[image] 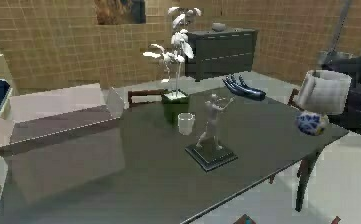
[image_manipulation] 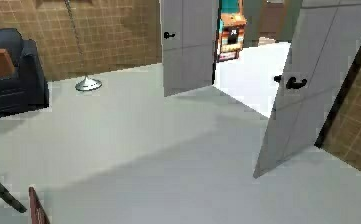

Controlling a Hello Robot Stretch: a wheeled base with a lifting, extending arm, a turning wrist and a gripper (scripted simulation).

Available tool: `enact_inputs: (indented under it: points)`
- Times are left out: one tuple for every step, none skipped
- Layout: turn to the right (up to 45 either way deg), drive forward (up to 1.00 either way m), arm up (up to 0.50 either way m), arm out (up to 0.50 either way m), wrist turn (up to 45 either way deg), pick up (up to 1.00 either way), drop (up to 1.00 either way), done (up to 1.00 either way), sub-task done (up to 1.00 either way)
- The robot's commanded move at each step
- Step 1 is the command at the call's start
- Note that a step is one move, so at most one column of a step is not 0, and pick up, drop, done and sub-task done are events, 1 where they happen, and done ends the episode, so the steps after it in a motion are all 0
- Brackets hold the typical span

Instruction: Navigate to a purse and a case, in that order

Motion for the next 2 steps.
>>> enact_inputs:
  points:
    - [45.0, 0.00, 0.00, 0.00, 0.0, 0.00, 0.00, 0.00, 0.00]
    - [45.0, 0.00, 0.00, 0.00, 0.0, 0.00, 0.00, 0.00, 0.00]
